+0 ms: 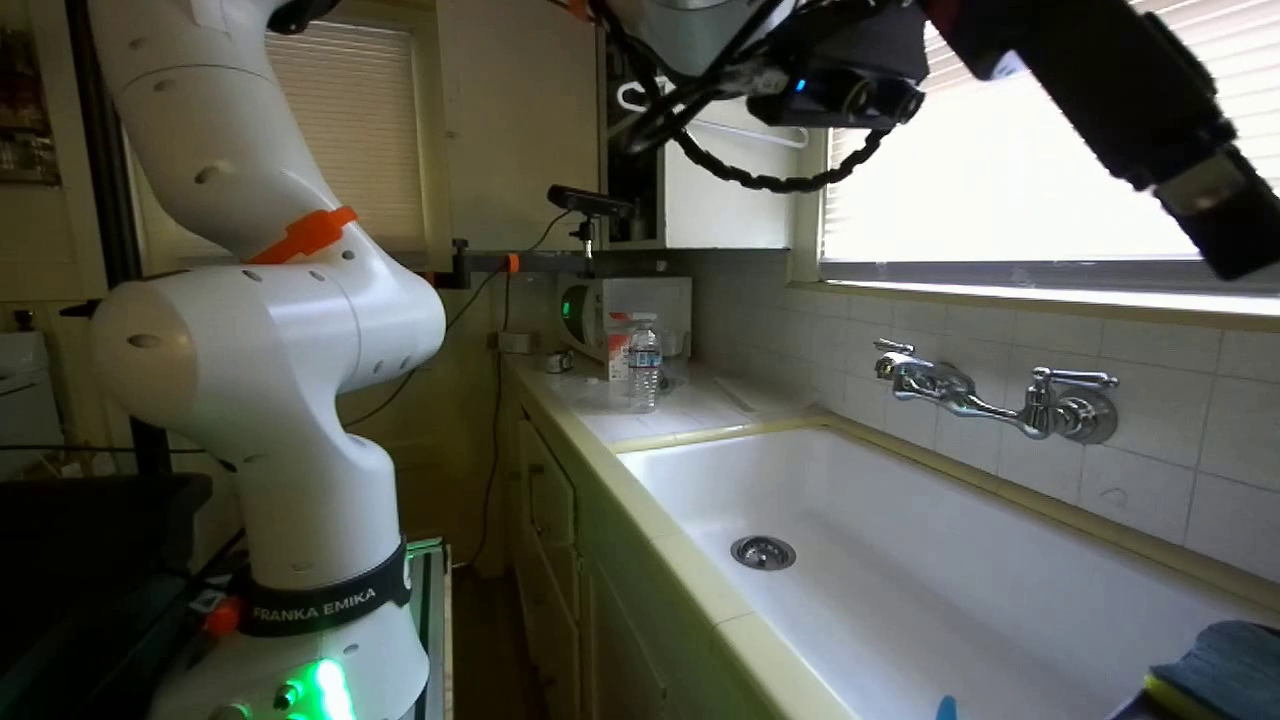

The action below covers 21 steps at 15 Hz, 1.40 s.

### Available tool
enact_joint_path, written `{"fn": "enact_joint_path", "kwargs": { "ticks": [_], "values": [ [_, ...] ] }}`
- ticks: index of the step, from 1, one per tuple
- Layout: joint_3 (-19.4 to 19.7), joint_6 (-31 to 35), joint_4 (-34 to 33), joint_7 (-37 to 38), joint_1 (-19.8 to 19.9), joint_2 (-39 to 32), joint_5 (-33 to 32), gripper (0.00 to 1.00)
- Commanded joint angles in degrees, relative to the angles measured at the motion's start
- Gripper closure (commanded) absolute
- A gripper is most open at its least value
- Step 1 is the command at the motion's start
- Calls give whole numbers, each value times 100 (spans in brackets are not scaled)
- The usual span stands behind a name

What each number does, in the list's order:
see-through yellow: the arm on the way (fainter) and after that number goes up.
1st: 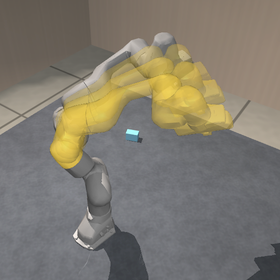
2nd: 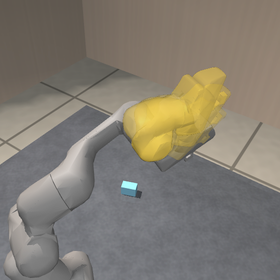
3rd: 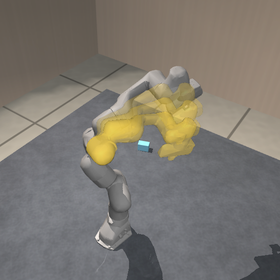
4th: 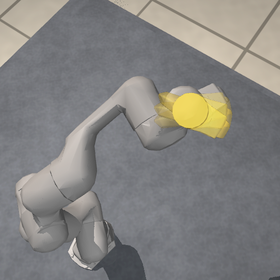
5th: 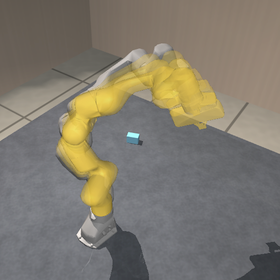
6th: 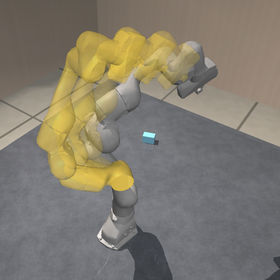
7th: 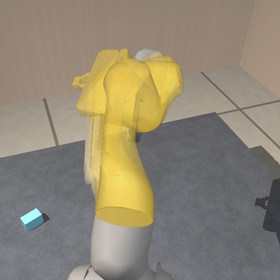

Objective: Put the cup in the sink

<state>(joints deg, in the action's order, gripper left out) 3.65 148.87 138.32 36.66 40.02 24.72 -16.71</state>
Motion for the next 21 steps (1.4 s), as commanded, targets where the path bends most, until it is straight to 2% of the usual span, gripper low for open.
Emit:
{"fn": "enact_joint_path", "kwargs": {
  "ticks": [1, 5, 10, 13, 14, 20, 21],
  "values": [
    [28, 217, -600, 93, 8, -834, -123, 0],
    [92, 357, -1109, 385, 47, -1482, -622, 0],
    [409, 273, -1625, 752, -209, -2076, -1131, 0],
    [616, 191, -1815, 1218, -423, -2256, -1493, 0],
    [754, 232, -1627, 804, -540, -2081, -1200, 0],
    [873, 236, -1763, 992, -682, -2198, -1321, 0],
    [917, 174, -1813, 821, -748, -2316, -1059, 0]
  ]
}}
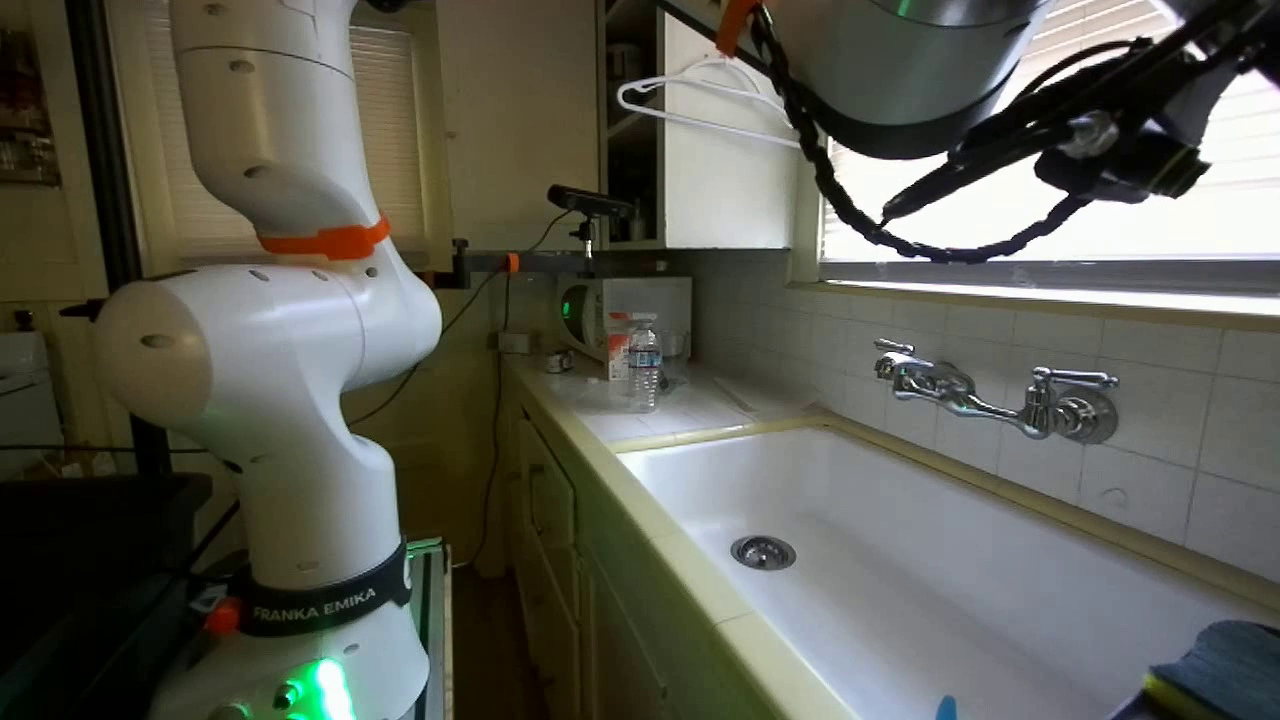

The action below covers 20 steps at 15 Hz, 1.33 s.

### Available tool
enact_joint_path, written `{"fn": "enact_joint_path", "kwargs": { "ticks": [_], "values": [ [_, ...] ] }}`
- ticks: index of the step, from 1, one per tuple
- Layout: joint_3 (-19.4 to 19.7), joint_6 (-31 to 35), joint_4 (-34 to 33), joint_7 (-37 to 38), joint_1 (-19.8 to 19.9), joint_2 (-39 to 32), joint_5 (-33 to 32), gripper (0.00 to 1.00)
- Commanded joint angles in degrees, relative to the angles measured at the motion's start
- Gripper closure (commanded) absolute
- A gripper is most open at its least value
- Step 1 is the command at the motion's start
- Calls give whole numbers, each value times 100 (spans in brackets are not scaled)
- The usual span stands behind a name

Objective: Put the cup in the sink

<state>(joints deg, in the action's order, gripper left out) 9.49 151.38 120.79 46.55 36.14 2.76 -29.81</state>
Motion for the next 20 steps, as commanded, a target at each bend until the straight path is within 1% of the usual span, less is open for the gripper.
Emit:
{"fn": "enact_joint_path", "kwargs": {
  "ticks": [1, 2, 4, 7, 10, 12, 15, 20],
  "values": [
    [427, -86, -178, -191, -437, -292, 442, 0],
    [517, -87, -233, -286, -525, -386, 666, 0],
    [700, -9, -354, -702, -698, -609, 1348, 0],
    [881, -202, -643, -1451, -877, -916, 2264, 0],
    [994, -535, -1023, -2065, -946, -1269, 2852, 0],
    [1071, -812, -1279, -2332, -958, -1495, 3003, 0],
    [1151, -1177, -1686, -2507, -950, -1828, 3097, 0],
    [1118, -1492, -2183, -2677, -900, -2243, 3445, 0]
  ]
}}
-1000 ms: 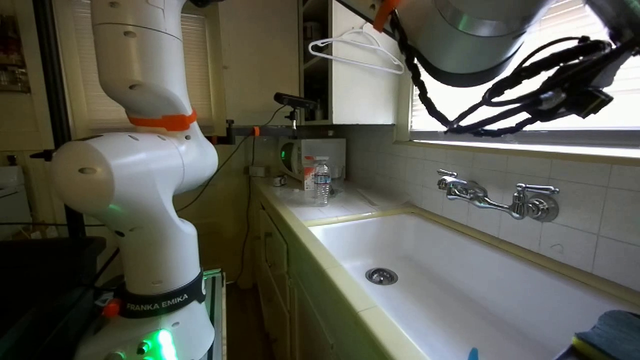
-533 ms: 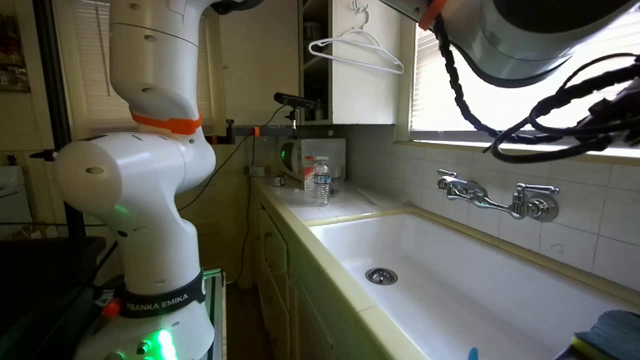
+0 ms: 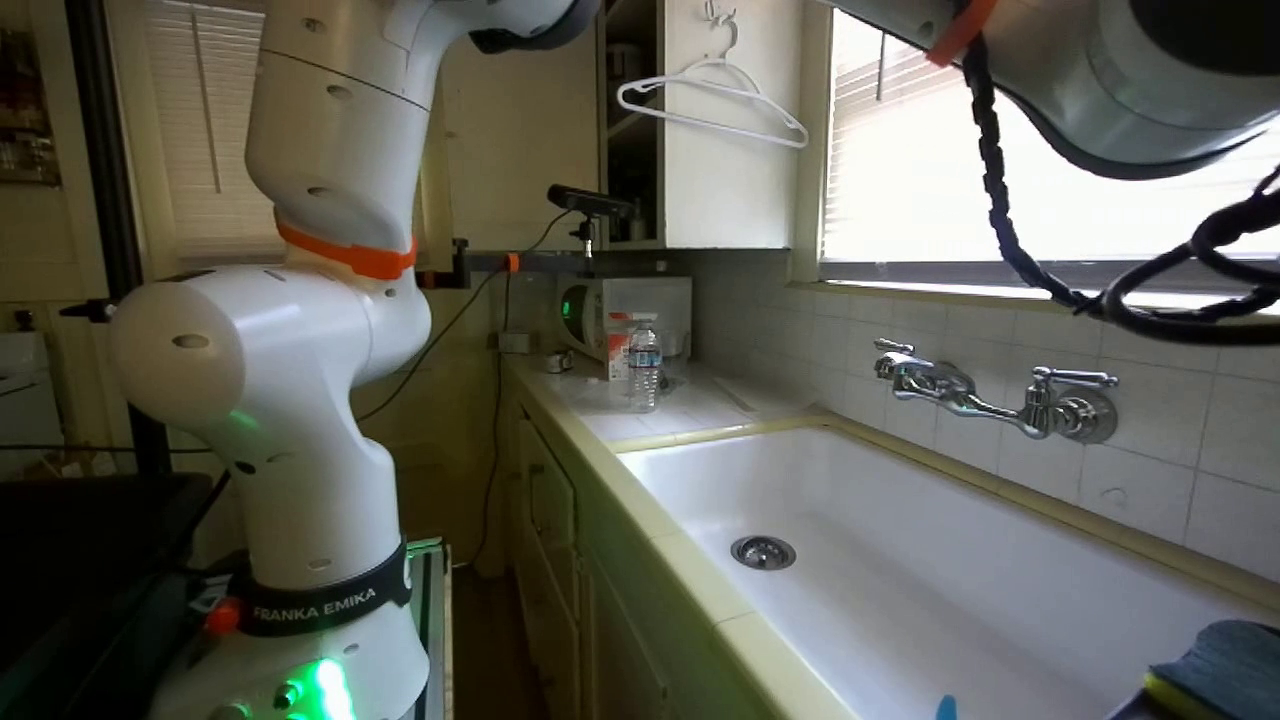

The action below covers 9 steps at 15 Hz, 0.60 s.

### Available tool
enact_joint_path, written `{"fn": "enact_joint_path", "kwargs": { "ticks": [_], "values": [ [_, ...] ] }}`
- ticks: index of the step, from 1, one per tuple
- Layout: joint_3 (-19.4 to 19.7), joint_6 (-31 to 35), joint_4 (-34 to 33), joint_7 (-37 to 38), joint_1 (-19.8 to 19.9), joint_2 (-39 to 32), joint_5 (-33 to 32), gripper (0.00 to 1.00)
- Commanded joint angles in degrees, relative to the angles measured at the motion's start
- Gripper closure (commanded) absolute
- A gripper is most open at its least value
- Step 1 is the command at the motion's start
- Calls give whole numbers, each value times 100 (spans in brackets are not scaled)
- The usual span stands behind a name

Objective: Put the cup in the sink

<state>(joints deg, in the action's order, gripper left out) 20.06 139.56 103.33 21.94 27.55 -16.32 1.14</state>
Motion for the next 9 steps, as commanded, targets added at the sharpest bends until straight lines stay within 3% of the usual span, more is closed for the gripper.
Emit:
{"fn": "enact_joint_path", "kwargs": {
  "ticks": [1, 9],
  "values": [
    [57, -350, -515, -227, -44, -403, 387, 0],
    [20, -775, -823, -235, -76, -753, 492, 0]
  ]
}}
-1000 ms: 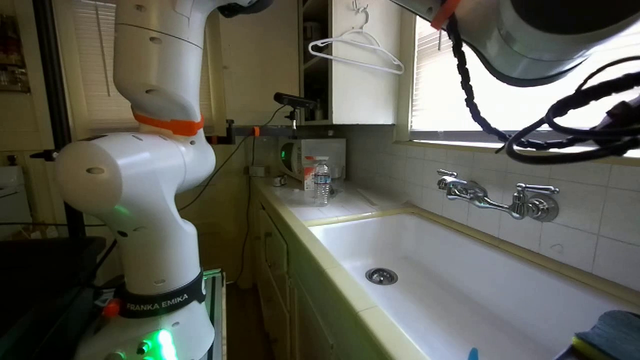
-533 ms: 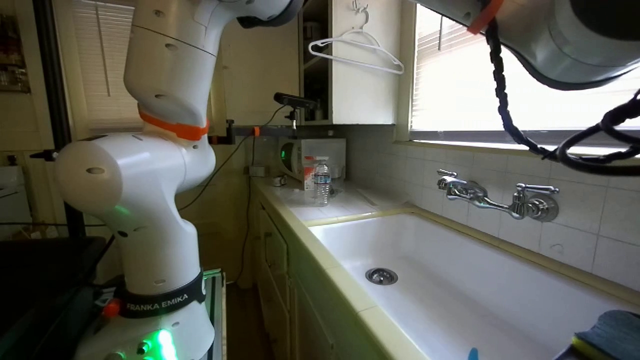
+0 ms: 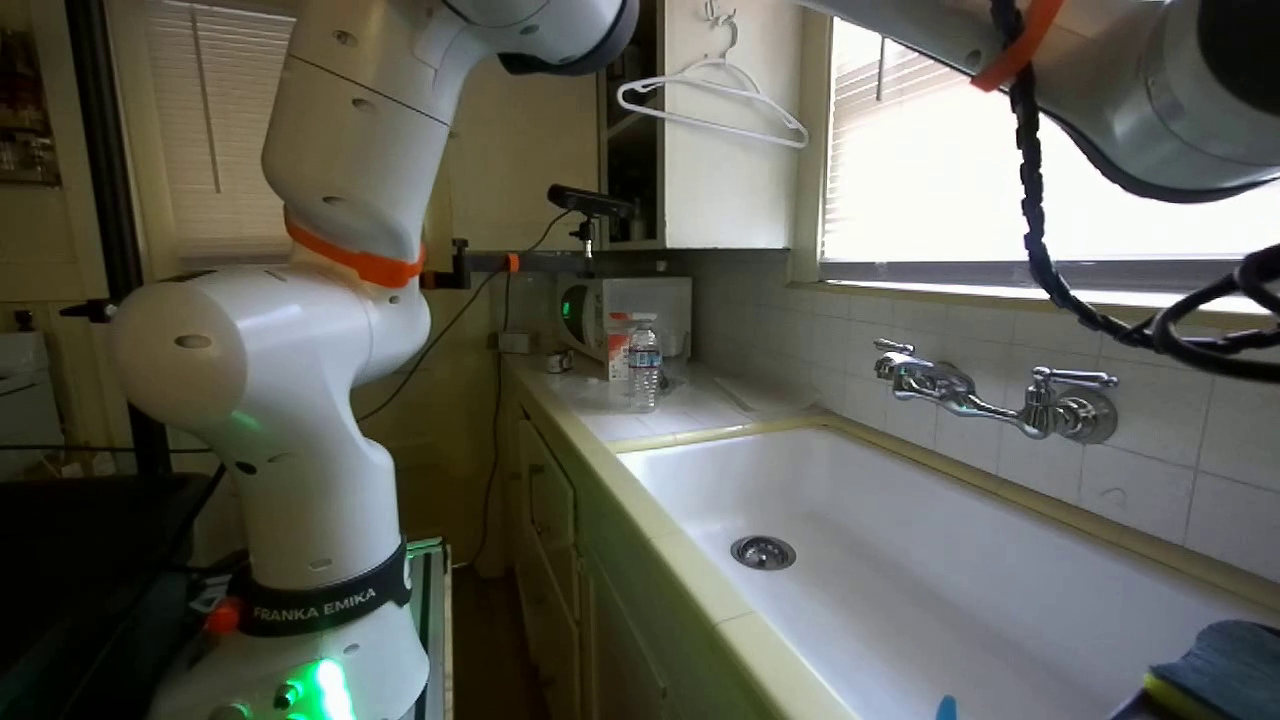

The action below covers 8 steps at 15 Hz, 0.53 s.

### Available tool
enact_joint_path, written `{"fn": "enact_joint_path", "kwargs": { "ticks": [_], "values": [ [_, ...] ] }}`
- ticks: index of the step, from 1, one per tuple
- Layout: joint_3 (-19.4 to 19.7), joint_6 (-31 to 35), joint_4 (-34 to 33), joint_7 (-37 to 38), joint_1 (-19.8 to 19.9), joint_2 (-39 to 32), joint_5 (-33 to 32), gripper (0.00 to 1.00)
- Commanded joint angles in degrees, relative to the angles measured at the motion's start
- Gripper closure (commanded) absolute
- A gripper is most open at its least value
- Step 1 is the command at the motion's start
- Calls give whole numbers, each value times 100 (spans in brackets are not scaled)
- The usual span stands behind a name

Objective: Put the cup in the sink

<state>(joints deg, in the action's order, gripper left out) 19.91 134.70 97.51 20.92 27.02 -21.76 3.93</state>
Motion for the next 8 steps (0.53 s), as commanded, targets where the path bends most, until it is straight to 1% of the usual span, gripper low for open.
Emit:
{"fn": "enact_joint_path", "kwargs": {
  "ticks": [1, 8],
  "values": [
    [42, -298, -242, -112, -40, -234, 191, 0],
    [12, -333, -306, -105, -48, -425, 234, 0]
  ]
}}
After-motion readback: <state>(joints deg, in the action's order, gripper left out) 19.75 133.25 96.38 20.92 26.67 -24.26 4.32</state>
